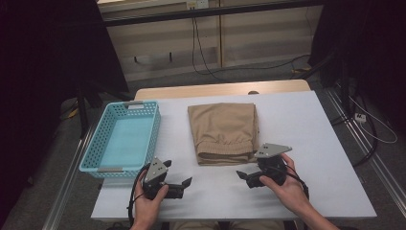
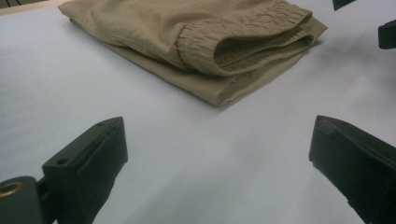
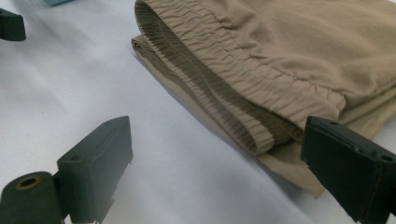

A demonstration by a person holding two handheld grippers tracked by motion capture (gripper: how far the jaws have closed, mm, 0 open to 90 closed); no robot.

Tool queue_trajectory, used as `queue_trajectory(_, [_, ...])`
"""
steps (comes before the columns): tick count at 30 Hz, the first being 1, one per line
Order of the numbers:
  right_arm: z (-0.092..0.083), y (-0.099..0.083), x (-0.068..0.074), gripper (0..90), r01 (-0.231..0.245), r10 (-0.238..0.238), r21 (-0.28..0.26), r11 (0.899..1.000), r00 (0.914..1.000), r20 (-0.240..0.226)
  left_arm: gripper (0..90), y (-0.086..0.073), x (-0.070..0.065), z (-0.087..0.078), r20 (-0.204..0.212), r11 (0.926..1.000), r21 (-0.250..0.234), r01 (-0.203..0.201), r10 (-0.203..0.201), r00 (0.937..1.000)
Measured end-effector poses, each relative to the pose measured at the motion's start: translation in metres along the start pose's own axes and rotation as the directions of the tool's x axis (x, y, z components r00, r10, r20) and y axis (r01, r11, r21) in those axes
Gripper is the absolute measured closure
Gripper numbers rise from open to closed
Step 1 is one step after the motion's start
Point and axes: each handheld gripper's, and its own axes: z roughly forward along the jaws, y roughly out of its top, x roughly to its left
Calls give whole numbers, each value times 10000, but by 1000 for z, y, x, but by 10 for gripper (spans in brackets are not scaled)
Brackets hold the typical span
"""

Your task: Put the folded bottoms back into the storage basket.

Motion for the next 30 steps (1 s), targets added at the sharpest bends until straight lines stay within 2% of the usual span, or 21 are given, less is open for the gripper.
queue_trajectory(3, [2, 6, 0, 71, 242, -243, 111, 9996, 9997, 54, 47, 0, 0, 0, -25, 10000, 51, -14, 14, 10000])
queue_trajectory(4, [7, 12, 0, 81, 440, -437, 367, 9984, 9990, -110, 47, 0, 0, 1, -27, 10000, 66, -27, 27, 10000])
queue_trajectory(6, [9, 14, 0, 78, 531, -524, 463, 9975, 9985, -162, 47, 0, 1, 1, -14, 10000, 71, -66, 66, 10000])
queue_trajectory(7, [12, 18, 0, 79, 624, -604, 683, 9957, 9977, -307, 47, 0, 1, 1, -3, 10000, 68, -67, 67, 10000])
queue_trajectory(8, [18, 24, 0, 80, 862, -831, 868, 9925, 9958, -390, 47, 0, 1, 1, 14, 10000, 64, -36, 35, 10000])
queue_trajectory(10, [20, 27, 0, 100, 824, -786, 925, 9923, 9960, -434, 47, 0, 1, 1, 29, 10000, 46, -15, 15, 10000])
queue_trajectory(13, [25, 38, 0, 186, 993, -985, 808, 9918, 9950, -146, 47, 0, 1, 1, 40, 10000, 57, 11, -11, 10000])
queue_trajectory(14, [29, 44, -2, 185, 1196, -1163, 715, 9902, 9920, -497, 47, 0, 1, 1, 5, 10000, 97, -2, 2, 10000])
queue_trajectory(15, [29, 44, -2, 185, 1196, -1163, 715, 9902, 9920, -497, 47, 0, 1, 1, -104, 9997, 208, -84, 86, 9999])
queue_trajectory(16, [36, 49, -5, 186, 1305, -1249, 899, 9874, 9900, -659, 47, -1, 2, 2, -124, 9996, 265, 37, -33, 9999])
queue_trajectory(18, [38, 51, -6, 191, 1363, -1299, 1009, 9855, 9892, -677, 47, -1, 2, 2, -98, 9997, 223, 56, -53, 9999])
queue_trajectory(20, [47, 55, -10, 189, 1734, -1625, 1333, 9758, 9827, -894, 47, 0, 2, 2, -66, 9998, 186, -16, 18, 10000])
queue_trajectory(21, [47, 55, -10, 189, 1734, -1625, 1333, 9758, 9827, -894, 47, 0, 2, 2, -29, 9999, 164, -5, 5, 10000])
queue_trajectory(23, [53, 57, -12, 210, 1943, -1815, 1582, 9681, 9791, -920, 47, 0, 1, 2, -19, 9997, 251, -36, 37, 10000])
queue_trajectory(24, [59, 57, -13, 230, 2134, -2007, 1753, 9611, 9757, -876, 47, 0, 1, 3, -12, 9997, 251, -29, 29, 10000])
queue_trajectory(28, [67, 55, -16, 250, 2046, -1881, 1949, 9592, 9770, -1000, 47, 0, 1, 2, -32, 9997, 209, -86, 87, 10000])
queue_trajectory(30, [71, 52, -16, 256, 2034, -1910, 2005, 9583, 9784, -796, 47, 0, 1, 2, -24, 9998, 204, -81, 82, 10000])
